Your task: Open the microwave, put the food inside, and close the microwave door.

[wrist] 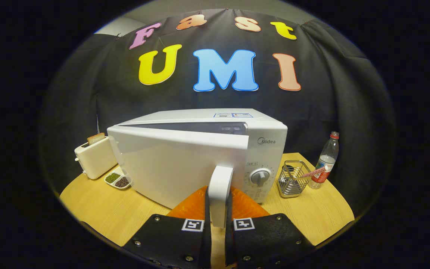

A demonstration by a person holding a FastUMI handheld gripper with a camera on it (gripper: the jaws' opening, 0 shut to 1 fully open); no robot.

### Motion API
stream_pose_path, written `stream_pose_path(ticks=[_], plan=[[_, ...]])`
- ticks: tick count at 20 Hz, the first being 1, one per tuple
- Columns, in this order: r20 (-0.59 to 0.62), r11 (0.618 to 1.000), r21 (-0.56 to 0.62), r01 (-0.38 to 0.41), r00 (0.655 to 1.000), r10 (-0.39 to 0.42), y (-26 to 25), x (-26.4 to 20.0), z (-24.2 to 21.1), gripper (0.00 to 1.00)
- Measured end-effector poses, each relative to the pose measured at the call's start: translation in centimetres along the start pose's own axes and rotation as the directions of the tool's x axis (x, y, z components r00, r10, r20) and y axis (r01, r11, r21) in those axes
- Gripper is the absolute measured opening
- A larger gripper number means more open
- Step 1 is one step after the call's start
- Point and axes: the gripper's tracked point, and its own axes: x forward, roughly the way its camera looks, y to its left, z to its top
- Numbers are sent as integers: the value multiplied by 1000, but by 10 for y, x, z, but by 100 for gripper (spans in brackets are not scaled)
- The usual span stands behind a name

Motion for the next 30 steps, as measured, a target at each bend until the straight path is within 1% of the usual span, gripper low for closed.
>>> stream_pose_path(ticks=[7,11,12,19,20,23,27,28,30], plan=[[-17,999,1,-33,999,33,53,-64,-24,15],[-24,998,16,-62,998,62,90,-97,-38,16],[-25,997,16,-71,997,71,100,-104,-41,18],[-30,984,-80,-157,987,155,182,-145,-57,27],[-30,982,-95,-163,986,161,193,-149,-58,30],[-23,973,-139,-184,983,183,227,-163,-67,30],[-41,947,-172,-270,963,267,274,-184,-82,31],[-48,928,-183,-325,946,322,289,-191,-85,31],[-72,867,-192,-461,887,456,320,-211,-91,31]])
